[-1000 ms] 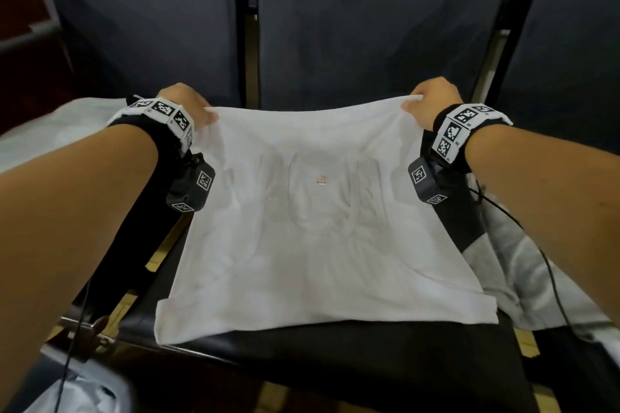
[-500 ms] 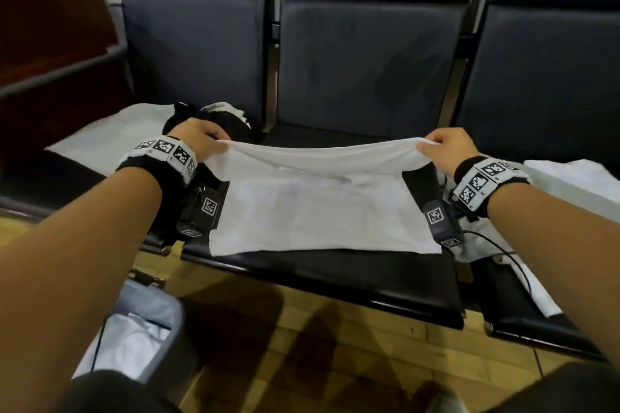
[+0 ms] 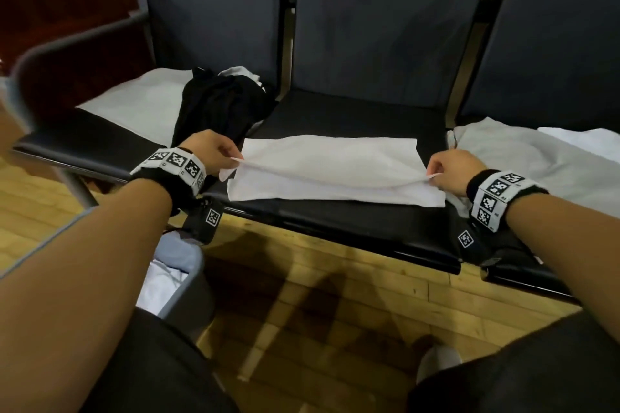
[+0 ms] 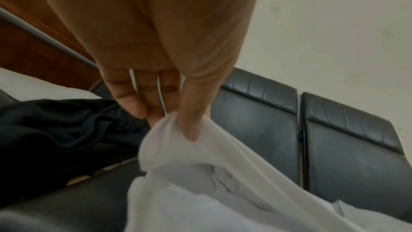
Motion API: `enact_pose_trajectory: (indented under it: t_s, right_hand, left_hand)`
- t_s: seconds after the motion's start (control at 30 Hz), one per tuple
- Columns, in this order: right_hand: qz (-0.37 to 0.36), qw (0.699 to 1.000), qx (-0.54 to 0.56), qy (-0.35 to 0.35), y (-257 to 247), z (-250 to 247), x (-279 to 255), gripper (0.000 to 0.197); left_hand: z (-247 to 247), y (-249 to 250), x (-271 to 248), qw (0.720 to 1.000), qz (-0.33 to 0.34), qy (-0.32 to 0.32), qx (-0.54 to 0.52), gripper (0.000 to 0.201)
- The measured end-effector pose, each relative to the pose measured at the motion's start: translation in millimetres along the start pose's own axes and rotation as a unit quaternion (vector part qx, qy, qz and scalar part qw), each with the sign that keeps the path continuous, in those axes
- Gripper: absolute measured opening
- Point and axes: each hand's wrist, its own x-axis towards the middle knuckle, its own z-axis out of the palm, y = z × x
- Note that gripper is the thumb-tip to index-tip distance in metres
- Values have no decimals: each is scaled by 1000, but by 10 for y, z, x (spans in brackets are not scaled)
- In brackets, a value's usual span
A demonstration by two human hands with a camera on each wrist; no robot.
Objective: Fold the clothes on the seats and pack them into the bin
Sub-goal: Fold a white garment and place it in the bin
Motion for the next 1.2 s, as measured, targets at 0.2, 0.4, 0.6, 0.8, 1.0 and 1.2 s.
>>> enact_pose_trajectory:
  t_s: [0.2, 0.4, 0.6, 0.8, 1.0, 1.2]
  right_hand:
    - [16, 994, -92, -49, 28, -32, -112, 12]
    - [17, 997, -75, -29, -221, -152, -103, 20]
    - [-39, 999, 3, -26, -870, 137, -45, 41]
    - [-58, 990, -14, -124, -1314, 522, 90, 71]
    - [-49, 985, -48, -157, -1399, 652, 221, 70]
    - [-28, 981, -60, -185, -1522, 740, 329, 73]
  left_hand:
    - [96, -5, -134, 995, 10, -71, 66, 8]
    - [162, 38, -51, 993, -24, -105, 44, 32]
    - [274, 89, 123, 989, -120, -44, 72, 46]
    - [424, 160, 287, 982, -178, -61, 29, 69]
    - [455, 212, 440, 974, -194, -109, 37, 68]
    - [226, 132, 494, 982, -166, -79, -45, 57]
